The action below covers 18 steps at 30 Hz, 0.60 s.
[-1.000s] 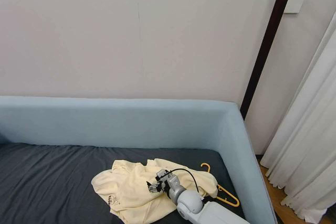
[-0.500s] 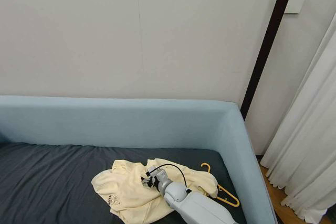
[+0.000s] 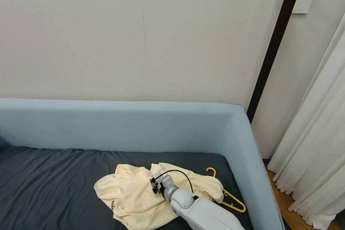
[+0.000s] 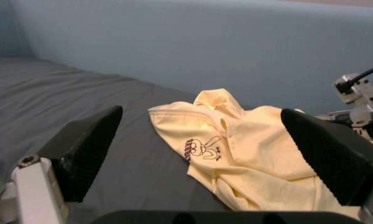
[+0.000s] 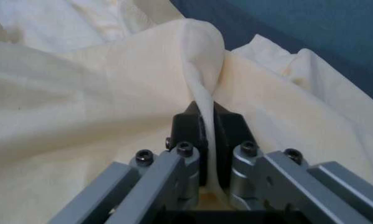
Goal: Pick up the clothes from the sofa and hang them on the clothes hanger.
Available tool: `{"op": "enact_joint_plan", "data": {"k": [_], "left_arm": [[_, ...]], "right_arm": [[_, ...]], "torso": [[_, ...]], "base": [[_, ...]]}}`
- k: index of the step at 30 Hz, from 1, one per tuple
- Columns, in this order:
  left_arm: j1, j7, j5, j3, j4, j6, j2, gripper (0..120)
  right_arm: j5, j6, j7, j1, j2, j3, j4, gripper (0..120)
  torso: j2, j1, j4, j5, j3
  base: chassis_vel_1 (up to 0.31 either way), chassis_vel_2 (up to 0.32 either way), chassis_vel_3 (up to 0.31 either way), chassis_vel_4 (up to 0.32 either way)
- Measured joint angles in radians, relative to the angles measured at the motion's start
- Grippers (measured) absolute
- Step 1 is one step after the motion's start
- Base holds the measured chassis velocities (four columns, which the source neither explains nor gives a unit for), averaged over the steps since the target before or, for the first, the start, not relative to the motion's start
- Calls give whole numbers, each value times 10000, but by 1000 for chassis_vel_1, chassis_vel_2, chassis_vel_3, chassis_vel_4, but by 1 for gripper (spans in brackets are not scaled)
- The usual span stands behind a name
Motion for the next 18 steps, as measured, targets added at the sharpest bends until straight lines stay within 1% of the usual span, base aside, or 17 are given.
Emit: {"op": "enact_joint_plan", "data": {"k": [1,2,3,4,6,7,9,10,11,12,13,14,15,16,17,18], "left_arm": [[-17,-3,-35,-9,6,-1,0,100],[-17,-3,-35,-9,6,-1,0,100],[-42,-6,-68,-14,15,-1,10,100],[-72,-7,-93,-19,27,-2,26,100],[-179,-8,-141,-17,80,3,82,100],[-179,-8,-141,-17,80,3,82,100],[-282,-12,-169,12,139,42,121,100],[-337,-9,-175,36,169,64,134,100],[-370,-8,-177,50,180,84,140,100],[-370,-8,-177,50,180,84,140,100],[-420,-9,-191,82,185,137,157,100],[-424,-10,-194,86,185,144,161,100],[-438,-6,-208,98,180,170,176,100],[-446,-3,-224,102,163,194,199,100],[-446,-3,-224,102,163,194,199,100],[-470,5,-247,114,152,225,238,100]], "right_arm": [[9,31,110,-80,-160,107,329,0],[9,31,110,-80,-160,107,329,0],[18,66,257,-177,-388,203,782,0],[-3,132,404,-290,-715,282,1403,0],[-332,447,828,-625,-1683,363,2949,0],[-332,447,828,-625,-1683,363,2949,0],[-695,709,1231,-1036,-2611,386,4314,0],[-852,853,1341,-1272,-3024,398,4960,0],[-933,916,1402,-1434,-3262,428,5320,0],[-933,916,1402,-1434,-3262,428,5320,0],[-1252,1123,1549,-2085,-3897,569,6204,0],[-1300,1154,1557,-2162,-3959,581,6274,0],[-1593,1331,1581,-2517,-4204,665,6511,0],[-1997,1591,1586,-2928,-4456,772,6686,0],[-1997,1591,1586,-2928,-4456,772,6686,0],[-2625,2004,1577,-3590,-4799,969,6857,0]], "torso": [[0,0,2,2,0],[0,0,2,2,0],[0,0,3,3,0],[0,0,2,2,0],[1,0,1,3,-1],[1,0,1,3,-1],[0,0,-7,-1,0],[0,0,-6,3,-1],[1,0,-4,2,-1],[1,0,-4,2,-1],[1,0,-2,1,-1],[1,0,-3,1,-1],[0,0,1,5,-1],[1,0,-3,3,-1],[1,0,-3,3,-1],[1,-1,-3,3,-1]], "base": [[0,0,0,0],[0,0,0,0],[0,0,0,0],[0,0,0,0],[0,0,0,0],[0,0,0,0],[0,0,0,0],[0,0,0,0],[0,0,0,0],[0,0,0,0],[0,0,0,0],[0,0,0,0],[0,0,0,0],[0,0,0,0],[0,0,0,0],[0,0,0,0]]}}
